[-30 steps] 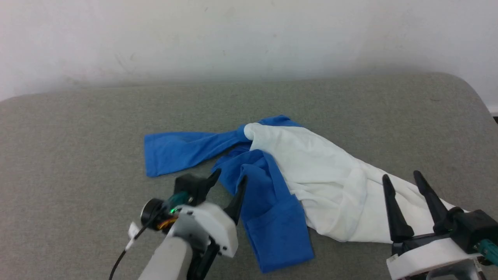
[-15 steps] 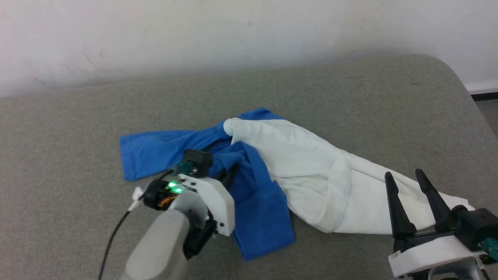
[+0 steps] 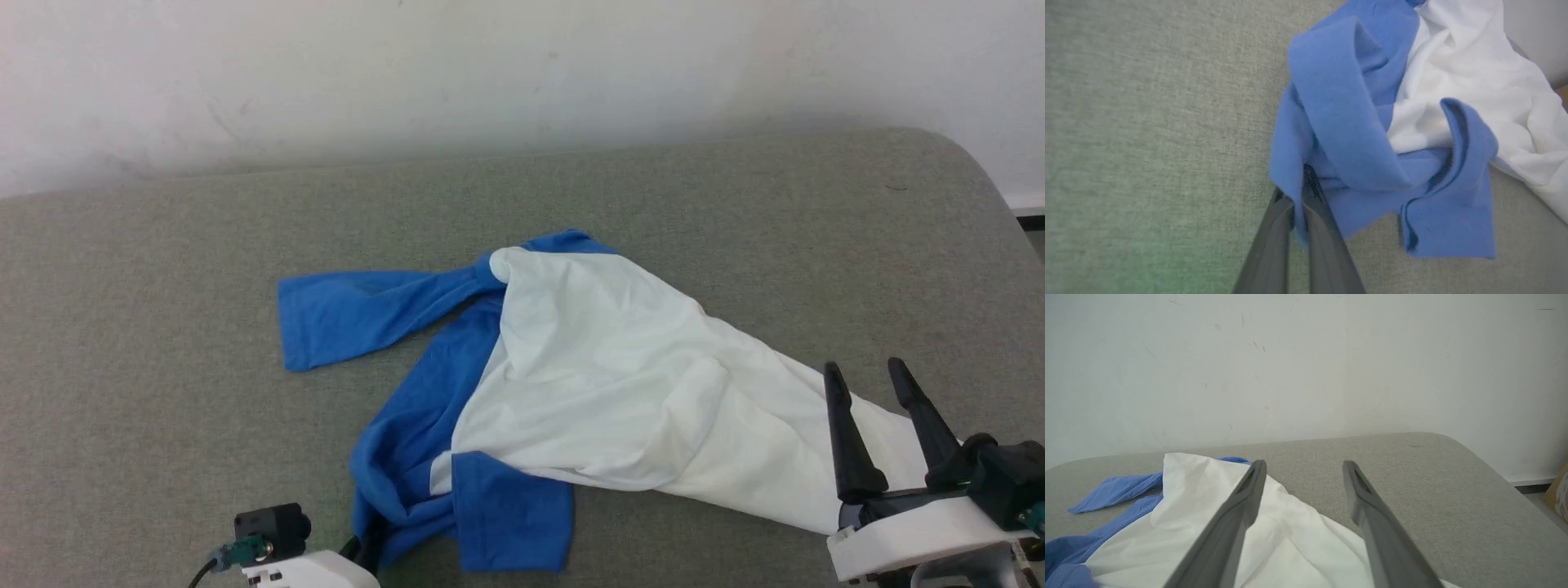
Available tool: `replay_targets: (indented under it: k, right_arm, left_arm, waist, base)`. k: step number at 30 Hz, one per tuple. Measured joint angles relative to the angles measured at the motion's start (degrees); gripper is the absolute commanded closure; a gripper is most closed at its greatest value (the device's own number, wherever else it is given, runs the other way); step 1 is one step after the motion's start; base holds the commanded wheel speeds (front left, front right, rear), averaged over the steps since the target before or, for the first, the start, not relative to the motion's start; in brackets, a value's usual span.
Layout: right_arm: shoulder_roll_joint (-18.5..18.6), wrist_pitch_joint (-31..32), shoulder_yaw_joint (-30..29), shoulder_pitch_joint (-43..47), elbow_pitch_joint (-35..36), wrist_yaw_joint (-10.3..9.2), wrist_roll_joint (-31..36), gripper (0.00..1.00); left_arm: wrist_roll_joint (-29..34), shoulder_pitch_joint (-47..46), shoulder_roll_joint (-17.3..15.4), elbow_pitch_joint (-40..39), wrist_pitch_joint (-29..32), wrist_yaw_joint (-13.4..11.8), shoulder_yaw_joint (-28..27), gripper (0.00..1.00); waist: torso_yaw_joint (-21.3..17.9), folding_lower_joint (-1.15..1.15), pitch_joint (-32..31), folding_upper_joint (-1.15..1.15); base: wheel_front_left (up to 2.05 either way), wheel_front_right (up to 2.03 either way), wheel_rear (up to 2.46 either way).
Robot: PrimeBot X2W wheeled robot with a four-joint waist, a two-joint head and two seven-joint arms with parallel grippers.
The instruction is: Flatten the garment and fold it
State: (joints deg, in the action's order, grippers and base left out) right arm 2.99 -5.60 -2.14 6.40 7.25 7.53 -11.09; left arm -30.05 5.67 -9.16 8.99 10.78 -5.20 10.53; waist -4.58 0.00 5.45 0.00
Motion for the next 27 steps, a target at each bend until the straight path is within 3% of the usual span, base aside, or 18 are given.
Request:
replay_targets:
  k: [1, 5, 10, 17, 20, 21, 23, 27]
  right_arm:
    - [0.0, 0.0, 0.0, 0.0, 0.0, 0.0, 0.0, 0.0]
    - [0.0, 0.2, -0.4, 0.0, 0.0, 0.0, 0.0, 0.0]
    - [0.0, 0.6, -0.7, 0.0, 0.3, 0.0, 0.0, 0.0]
    - [0.0, 1.1, -0.3, 0.1, 0.3, 0.0, 0.0, 0.0]
    - [0.0, 1.1, -0.2, 0.1, 0.2, 0.0, -0.2, 0.0]
    - [0.0, 1.0, -0.3, 0.1, 0.2, 0.0, -0.3, 0.0]
    - [0.0, 1.0, -0.3, 0.1, -0.1, 0.0, -0.6, 0.0]
    - [0.0, 1.0, -0.4, 0.1, -0.6, 0.0, -0.6, 0.0]
  left_arm:
    - [-0.6, 0.3, 0.3, -0.3, 0.0, -0.2, -0.2, 0.0]
    - [0.1, 0.4, -0.2, -2.1, -1.0, -2.0, -1.0, 0.0]
    - [2.9, -1.5, -3.1, -6.2, -1.4, -3.0, -1.7, 0.0]
    - [5.0, -5.7, -6.0, -6.2, 7.2, -0.4, 3.5, 0.0]
    - [5.6, -5.7, -7.0, -4.3, 11.0, -0.4, 4.8, 0.0]
    - [5.9, -5.7, -7.5, -3.4, 12.1, -0.5, 5.0, 0.18]
    - [5.9, -5.7, -8.2, -2.0, 13.5, -0.8, 4.9, 1.0]
    - [4.7, -4.9, -8.5, -1.1, 13.8, -0.9, 4.1, 1.0]
  waist:
    - [0.1, 0.0, 0.0, 0.0]
    - [0.5, 0.0, -0.5, 0.0]
    - [0.7, 0.0, -1.4, 0.0]
    - [-0.4, 0.0, -2.3, 0.0]
    - [-1.1, 0.0, -2.4, 0.0]
    - [-1.3, 0.0, -2.4, 0.0]
    - [-1.6, -0.01, -2.3, 0.0]
    - [-1.9, 0.0, -2.2, 0.0]
  base:
    - [0.0, 0.0, 0.0]
    - [0.0, 0.0, 0.0]
    - [0.0, 0.0, 0.0]
    - [0.0, 0.0, 0.0]
    - [0.0, 0.0, 0.0]
    - [0.0, 0.0, 0.0]
    - [0.0, 0.0, 0.0]
    - [0.0, 0.0, 0.0]
